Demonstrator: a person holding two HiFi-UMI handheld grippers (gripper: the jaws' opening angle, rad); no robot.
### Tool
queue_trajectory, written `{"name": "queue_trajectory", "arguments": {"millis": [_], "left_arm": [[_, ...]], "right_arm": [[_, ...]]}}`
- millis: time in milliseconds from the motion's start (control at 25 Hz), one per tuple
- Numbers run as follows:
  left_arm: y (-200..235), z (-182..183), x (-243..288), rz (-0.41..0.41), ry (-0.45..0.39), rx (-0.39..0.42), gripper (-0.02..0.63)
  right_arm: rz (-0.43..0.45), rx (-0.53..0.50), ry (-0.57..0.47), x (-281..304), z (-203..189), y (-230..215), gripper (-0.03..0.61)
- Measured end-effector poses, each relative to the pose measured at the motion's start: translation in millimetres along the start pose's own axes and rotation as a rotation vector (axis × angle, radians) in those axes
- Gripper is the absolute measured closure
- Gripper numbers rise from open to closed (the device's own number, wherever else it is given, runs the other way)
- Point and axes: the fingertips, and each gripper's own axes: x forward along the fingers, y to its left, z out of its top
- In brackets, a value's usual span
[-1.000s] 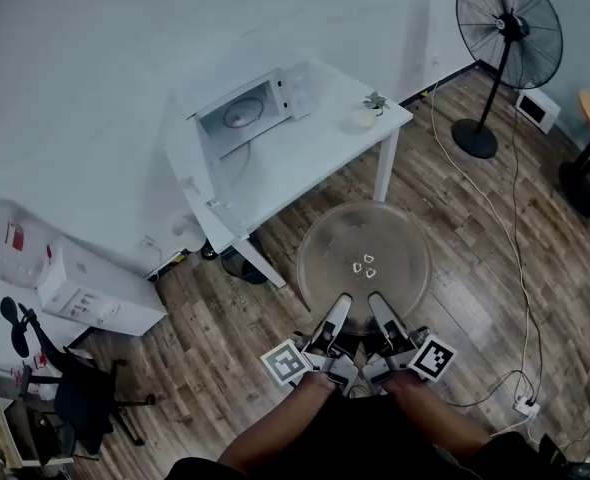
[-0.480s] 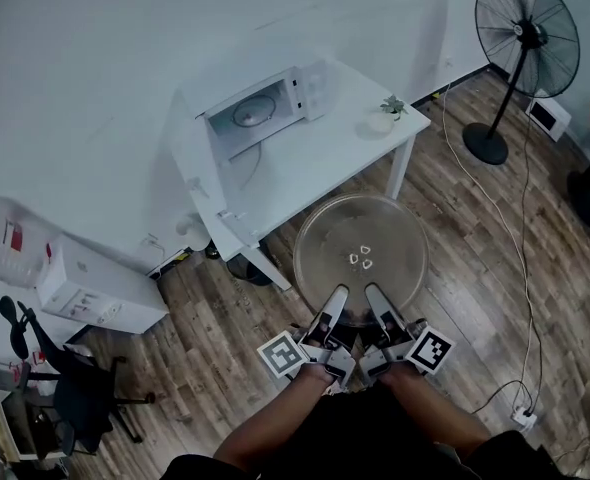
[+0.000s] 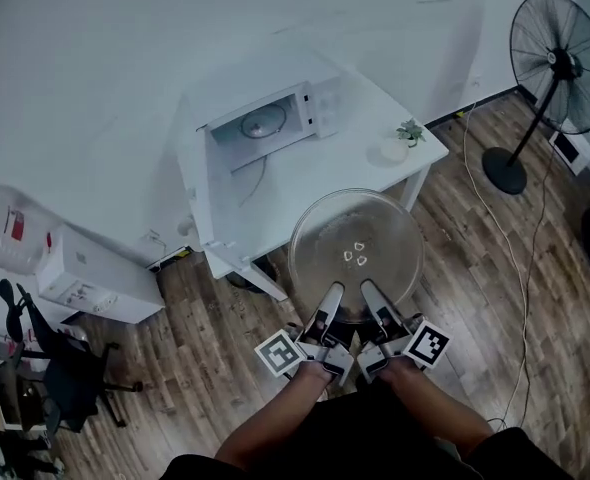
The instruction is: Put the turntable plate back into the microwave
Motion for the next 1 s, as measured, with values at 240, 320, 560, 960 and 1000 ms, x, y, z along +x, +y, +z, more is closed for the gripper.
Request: {"name": "queue_trajectory", "arguments": {"millis": [240,320,560,960,1000], "left_arm": [[13.2,6.4,35.6,0.018,-0.071,0.014,0.563],[16.7,9.0,44.6,0.026,-0.094,0.024,0.562],[27.6,30.7,68.3,0.047,-0.155,0.048,0.561],[56.3,98.8,108.4,0.050,-0.208,0.050,0.561],[59.6,106.7,113.7,0.050,-0.211,0.045,0.561]], "right_arm": [[0.007,0.034,0.069,22.3,30.7,-19.2,0.514],[0.017,0.042,0.094,29.6,38.8,-23.3,0.515],[0.035,0.063,0.150,61.9,53.3,-36.5,0.514],[0.026,0.062,0.195,143.7,63.2,-65.3,0.514],[0.018,0.062,0.198,153.0,64.6,-69.0,0.514]]}}
